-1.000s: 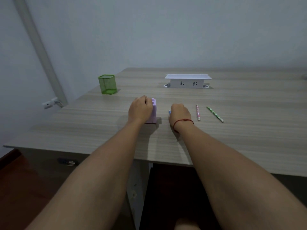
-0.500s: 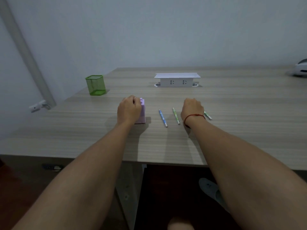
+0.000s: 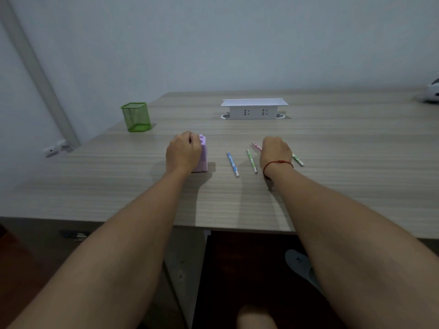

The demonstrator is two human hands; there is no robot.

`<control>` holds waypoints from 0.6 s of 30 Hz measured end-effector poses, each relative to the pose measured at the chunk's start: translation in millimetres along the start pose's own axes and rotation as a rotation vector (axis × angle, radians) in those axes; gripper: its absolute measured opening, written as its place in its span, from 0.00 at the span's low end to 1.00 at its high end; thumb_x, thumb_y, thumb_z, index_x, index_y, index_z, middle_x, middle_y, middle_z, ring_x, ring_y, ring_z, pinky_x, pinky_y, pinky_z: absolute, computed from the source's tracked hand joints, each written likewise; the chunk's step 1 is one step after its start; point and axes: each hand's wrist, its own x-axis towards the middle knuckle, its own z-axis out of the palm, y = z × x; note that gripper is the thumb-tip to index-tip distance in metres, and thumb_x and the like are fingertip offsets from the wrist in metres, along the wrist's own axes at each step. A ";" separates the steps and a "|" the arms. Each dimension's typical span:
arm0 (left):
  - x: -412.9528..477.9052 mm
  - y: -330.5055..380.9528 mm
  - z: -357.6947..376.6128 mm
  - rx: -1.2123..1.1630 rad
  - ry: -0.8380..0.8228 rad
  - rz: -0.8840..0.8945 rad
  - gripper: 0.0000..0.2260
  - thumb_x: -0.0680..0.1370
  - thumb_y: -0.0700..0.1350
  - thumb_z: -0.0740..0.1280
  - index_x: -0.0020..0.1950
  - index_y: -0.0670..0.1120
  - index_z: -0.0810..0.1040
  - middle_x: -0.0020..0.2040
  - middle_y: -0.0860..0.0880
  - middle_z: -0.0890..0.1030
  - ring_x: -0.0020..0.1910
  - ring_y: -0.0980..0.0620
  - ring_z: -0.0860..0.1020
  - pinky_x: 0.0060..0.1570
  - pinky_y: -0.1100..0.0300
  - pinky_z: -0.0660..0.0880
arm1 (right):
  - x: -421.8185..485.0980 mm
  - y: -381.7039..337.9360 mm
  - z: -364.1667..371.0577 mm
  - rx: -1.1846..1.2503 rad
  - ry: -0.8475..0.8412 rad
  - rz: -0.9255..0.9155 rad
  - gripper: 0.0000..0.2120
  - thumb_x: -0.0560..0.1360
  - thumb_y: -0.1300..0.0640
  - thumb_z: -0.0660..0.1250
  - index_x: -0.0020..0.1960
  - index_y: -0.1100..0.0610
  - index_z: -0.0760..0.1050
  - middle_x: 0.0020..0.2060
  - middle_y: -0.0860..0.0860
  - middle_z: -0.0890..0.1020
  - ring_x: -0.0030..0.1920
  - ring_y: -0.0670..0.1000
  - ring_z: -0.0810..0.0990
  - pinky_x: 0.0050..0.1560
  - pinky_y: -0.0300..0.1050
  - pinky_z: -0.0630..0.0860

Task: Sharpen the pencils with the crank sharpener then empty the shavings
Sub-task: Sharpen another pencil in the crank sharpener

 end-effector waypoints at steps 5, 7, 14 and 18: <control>-0.9 0.5 -2.5 -0.009 -0.027 0.001 0.14 0.79 0.44 0.55 0.43 0.38 0.77 0.48 0.36 0.80 0.49 0.38 0.76 0.44 0.52 0.69 | -1.6 -19.0 1.6 0.040 -0.082 -0.142 0.15 0.81 0.65 0.55 0.66 0.65 0.70 0.65 0.63 0.69 0.64 0.62 0.72 0.62 0.51 0.71; -0.7 0.7 -3.7 -0.013 -0.046 0.001 0.14 0.80 0.44 0.55 0.44 0.38 0.77 0.49 0.36 0.80 0.50 0.38 0.75 0.44 0.53 0.68 | -2.5 -25.3 1.7 0.034 -0.103 -0.200 0.16 0.80 0.67 0.54 0.66 0.64 0.70 0.64 0.63 0.68 0.63 0.63 0.71 0.61 0.52 0.71; -1.7 2.0 -10.7 -0.045 -0.083 -0.008 0.15 0.80 0.44 0.55 0.46 0.38 0.77 0.51 0.35 0.79 0.52 0.39 0.75 0.46 0.52 0.70 | -8.6 -31.2 -1.2 0.060 -0.139 -0.370 0.18 0.76 0.73 0.53 0.61 0.62 0.72 0.57 0.60 0.77 0.56 0.60 0.76 0.56 0.53 0.74; -1.5 0.6 -12.0 -0.059 -0.096 -0.021 0.15 0.80 0.44 0.54 0.46 0.37 0.77 0.52 0.36 0.79 0.52 0.39 0.75 0.47 0.52 0.70 | -9.4 -24.6 -3.0 0.041 -0.159 -0.398 0.18 0.77 0.72 0.53 0.62 0.61 0.73 0.58 0.59 0.77 0.57 0.60 0.76 0.56 0.51 0.73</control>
